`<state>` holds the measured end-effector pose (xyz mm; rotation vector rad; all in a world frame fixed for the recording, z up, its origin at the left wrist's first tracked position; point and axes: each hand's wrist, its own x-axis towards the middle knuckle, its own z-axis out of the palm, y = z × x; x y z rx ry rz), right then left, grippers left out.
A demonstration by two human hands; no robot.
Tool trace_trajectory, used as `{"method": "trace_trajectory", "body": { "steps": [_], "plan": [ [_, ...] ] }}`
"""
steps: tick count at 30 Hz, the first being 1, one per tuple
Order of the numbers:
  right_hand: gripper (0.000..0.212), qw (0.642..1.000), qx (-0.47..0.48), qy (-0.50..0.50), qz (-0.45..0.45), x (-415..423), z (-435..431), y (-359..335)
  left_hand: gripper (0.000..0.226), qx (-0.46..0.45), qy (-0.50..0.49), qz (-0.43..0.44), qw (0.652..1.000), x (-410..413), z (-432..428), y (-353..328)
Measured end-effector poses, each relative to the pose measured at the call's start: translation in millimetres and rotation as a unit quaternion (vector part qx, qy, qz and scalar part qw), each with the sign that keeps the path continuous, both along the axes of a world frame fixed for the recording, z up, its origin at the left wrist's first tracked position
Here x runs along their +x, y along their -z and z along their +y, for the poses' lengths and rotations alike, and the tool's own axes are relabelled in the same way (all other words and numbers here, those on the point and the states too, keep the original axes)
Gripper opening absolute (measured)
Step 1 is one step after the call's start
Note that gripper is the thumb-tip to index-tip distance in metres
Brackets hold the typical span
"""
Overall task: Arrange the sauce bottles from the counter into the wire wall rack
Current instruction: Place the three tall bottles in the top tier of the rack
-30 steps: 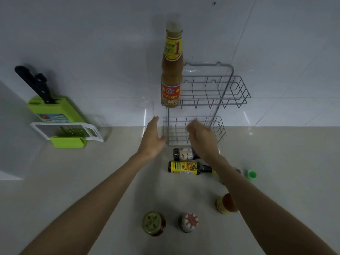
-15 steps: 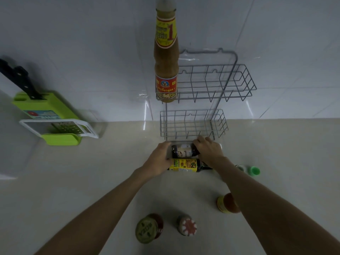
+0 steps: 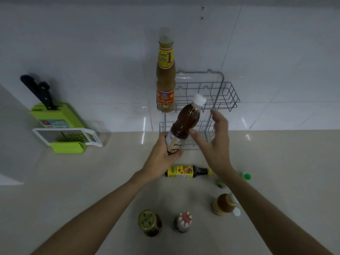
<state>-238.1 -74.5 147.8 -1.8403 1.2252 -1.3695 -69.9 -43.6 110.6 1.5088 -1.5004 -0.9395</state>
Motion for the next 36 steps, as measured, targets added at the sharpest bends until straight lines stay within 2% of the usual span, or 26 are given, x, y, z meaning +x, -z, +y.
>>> {"method": "trace_trajectory", "body": {
  "steps": [1, 3, 5, 7, 8, 10, 12, 15, 18, 21, 25, 27, 28, 30, 31, 32, 33, 35, 36],
  "plan": [
    [0.065, 0.995, 0.068, -0.055, -0.053, 3, 1, -9, 0.049, -0.012, 0.011, 0.006, 1.000, -3, 0, -10],
    [0.053, 0.984, 0.115, -0.096, -0.091, 5, -4, -28, 0.059, -0.035, 0.031, 0.001, 0.999, -7, -4, -28],
    [0.053, 0.990, 0.080, -0.066, -0.091, 9, -12, -48, 0.080, -0.065, 0.020, -0.055, 0.996, -7, -14, -41],
    [0.054, 0.992, 0.027, -0.022, -0.119, 13, -20, -63, 0.102, -0.073, -0.042, -0.126, 0.988, 1, -25, -53],
    [0.054, 0.990, 0.004, 0.003, -0.142, 15, -25, -69, 0.107, -0.065, -0.085, -0.127, 0.986, 5, -30, -60],
    [0.054, 0.985, -0.020, 0.035, -0.165, 19, -43, -80, 0.111, -0.032, -0.137, -0.067, 0.988, 17, -44, -70],
    [0.054, 0.992, -0.005, 0.029, -0.120, 21, -67, -86, 0.113, 0.006, -0.125, 0.006, 0.992, 23, -63, -78],
    [0.057, 0.999, 0.042, -0.019, -0.009, 24, -96, -88, 0.107, 0.016, -0.084, 0.135, 0.987, 24, -80, -90],
    [0.057, 0.994, 0.081, -0.068, 0.035, 31, -111, -85, 0.075, -0.011, -0.079, 0.265, 0.961, 20, -85, -91],
    [0.060, 0.990, 0.094, -0.088, 0.049, 34, -115, -75, 0.054, -0.024, -0.081, 0.282, 0.956, 15, -86, -85],
    [0.068, 0.991, 0.086, -0.069, 0.080, 38, -114, -71, 0.056, -0.013, -0.079, 0.291, 0.954, 12, -88, -84],
    [0.081, 0.997, 0.042, -0.033, 0.047, 42, -99, -64, 0.056, -0.019, -0.081, 0.293, 0.953, 11, -86, -86],
    [0.081, 1.000, 0.000, 0.010, 0.016, 44, -87, -54, 0.056, -0.021, -0.088, 0.296, 0.951, 10, -84, -86],
    [0.063, 0.994, -0.067, 0.086, -0.012, 46, -57, -19, 0.054, -0.032, -0.133, 0.284, 0.949, 8, -74, -78],
    [0.057, 0.994, -0.056, 0.083, 0.035, 45, -43, 5, 0.054, -0.034, -0.163, 0.265, 0.950, 9, -66, -71],
    [0.058, 0.991, -0.004, 0.044, 0.124, 40, -30, 31, 0.054, -0.026, -0.189, 0.243, 0.951, 9, -58, -61],
    [0.064, 0.966, 0.080, -0.022, 0.245, 35, -21, 60, 0.053, -0.005, -0.211, 0.217, 0.953, 12, -51, -47],
    [0.076, 0.848, 0.219, -0.125, 0.465, 22, -6, 113, 0.051, 0.064, -0.226, 0.147, 0.961, 19, -37, -16],
    [0.077, 0.804, 0.241, -0.136, 0.527, 17, -2, 131, 0.052, 0.106, -0.210, 0.099, 0.967, 23, -30, -2]
  ]
}}
